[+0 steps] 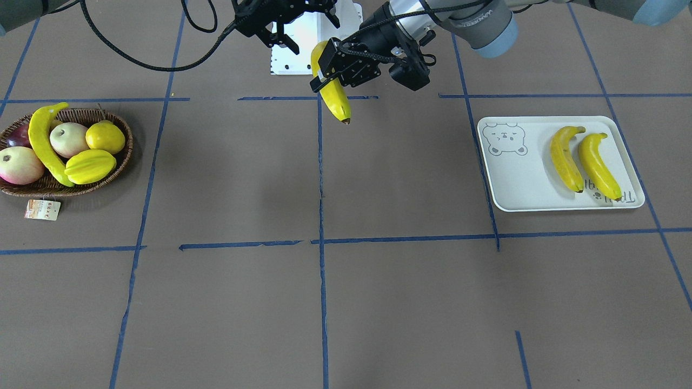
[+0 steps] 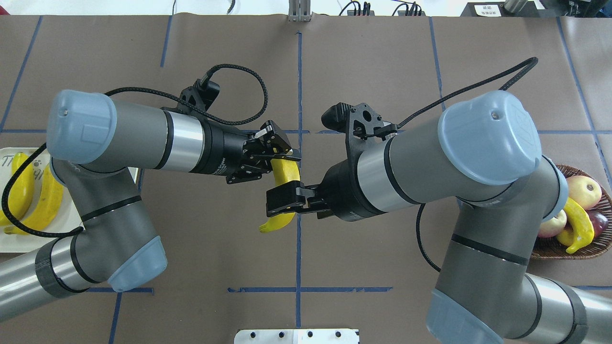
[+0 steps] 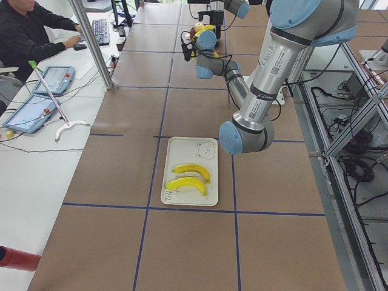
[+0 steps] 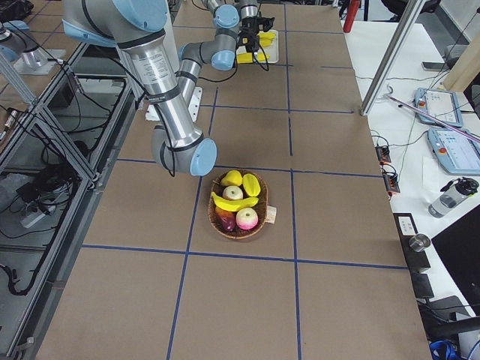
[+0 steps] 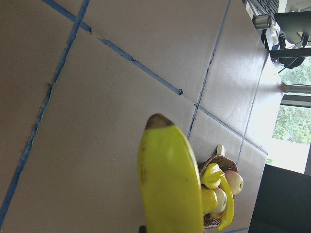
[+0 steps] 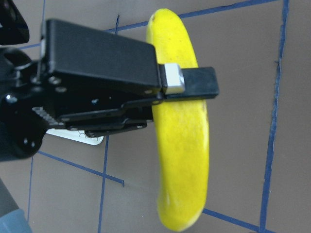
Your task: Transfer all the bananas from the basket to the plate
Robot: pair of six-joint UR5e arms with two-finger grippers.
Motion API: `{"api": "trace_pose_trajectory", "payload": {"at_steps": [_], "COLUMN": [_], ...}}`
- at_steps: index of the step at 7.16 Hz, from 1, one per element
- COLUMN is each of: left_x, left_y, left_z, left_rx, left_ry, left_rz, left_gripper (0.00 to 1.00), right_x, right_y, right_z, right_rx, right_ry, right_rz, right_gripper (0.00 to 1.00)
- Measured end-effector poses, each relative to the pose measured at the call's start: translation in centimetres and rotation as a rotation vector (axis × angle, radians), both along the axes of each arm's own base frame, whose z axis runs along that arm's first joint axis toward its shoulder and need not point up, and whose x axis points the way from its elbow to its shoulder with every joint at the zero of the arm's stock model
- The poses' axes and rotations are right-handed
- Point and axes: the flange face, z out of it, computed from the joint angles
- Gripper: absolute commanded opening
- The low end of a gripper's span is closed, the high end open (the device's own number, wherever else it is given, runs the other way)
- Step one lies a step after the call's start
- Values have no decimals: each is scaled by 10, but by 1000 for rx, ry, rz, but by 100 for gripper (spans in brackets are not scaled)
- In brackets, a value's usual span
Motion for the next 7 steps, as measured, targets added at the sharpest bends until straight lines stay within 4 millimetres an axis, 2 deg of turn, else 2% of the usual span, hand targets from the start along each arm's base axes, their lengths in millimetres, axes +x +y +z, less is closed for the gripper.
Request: {"api": "trace_pose_trajectory", "payload": {"at_steps": [1,3,4,5,7], "left_x": [-4,-20,-34,-52,-90], "left_y": [-15,-39,-46,-46,-37], "left_z": [17,83,124,174,267], "left_rx": [-49,-87,-74,-68,-57], "left_ry": [-83,-310,-429,-537,-698], "left_rz": [-18,-19,-4,15,61], "left_gripper": [0,0,0,0,0], "right_x": [4,16,21,24,25], "right_y": [-5,-22,-27,-31,-33], "right_z": [1,11,19,25,30], "right_rx": [2,-4,-11,-15,-20], "right_ry": [2,20,34,43,52], "right_rz": [13,52,68,81,98], "right_gripper": [100,100,100,100,100]}}
